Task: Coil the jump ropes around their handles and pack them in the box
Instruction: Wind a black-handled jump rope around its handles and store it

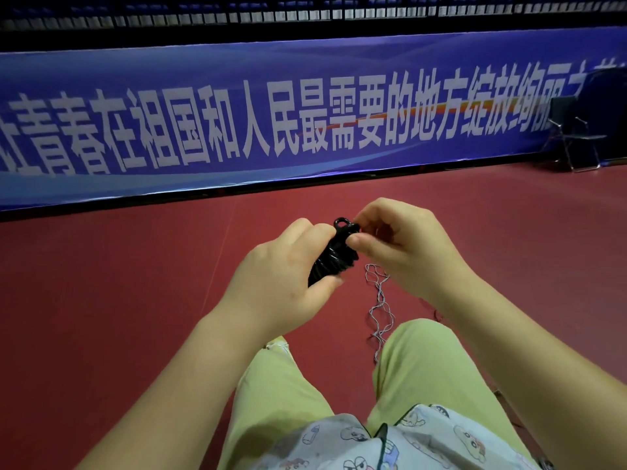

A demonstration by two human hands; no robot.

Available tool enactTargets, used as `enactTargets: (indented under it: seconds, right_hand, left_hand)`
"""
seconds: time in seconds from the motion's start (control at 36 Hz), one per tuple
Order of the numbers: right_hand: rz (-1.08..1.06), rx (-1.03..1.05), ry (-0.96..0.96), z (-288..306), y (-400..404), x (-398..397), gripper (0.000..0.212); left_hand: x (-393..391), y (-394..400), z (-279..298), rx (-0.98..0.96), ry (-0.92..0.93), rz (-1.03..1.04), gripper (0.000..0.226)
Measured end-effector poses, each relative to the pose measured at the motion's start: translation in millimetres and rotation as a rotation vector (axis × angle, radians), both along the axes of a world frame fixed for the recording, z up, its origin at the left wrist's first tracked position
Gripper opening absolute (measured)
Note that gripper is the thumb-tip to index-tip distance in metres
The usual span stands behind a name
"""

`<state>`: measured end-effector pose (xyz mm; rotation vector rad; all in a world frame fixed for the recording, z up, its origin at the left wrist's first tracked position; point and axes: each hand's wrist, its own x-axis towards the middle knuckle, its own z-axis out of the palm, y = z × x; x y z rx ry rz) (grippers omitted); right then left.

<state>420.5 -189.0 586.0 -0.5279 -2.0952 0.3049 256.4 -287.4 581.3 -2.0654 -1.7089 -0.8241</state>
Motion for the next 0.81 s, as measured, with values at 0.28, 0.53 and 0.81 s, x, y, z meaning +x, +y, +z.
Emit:
enactTargets:
  seconds: [0.28,0.53,0.81]
  right_hand:
    - [0.384,-0.674,0.009,-5,10,2,0.019]
    - [0.409,-0.913,-0.222,2,24,9,0.03]
    - [0.321,-0.709,-0.071,-3,27,11,0.018]
  left_hand:
    - [-7,-1,-3,-0.132,0.032,-0.008,0.047]
    - [2,7,-15,-0.184,-0.014,-0.035,0.044]
    - [10,11,-16,-0.187,0.016,-0.004,0.044]
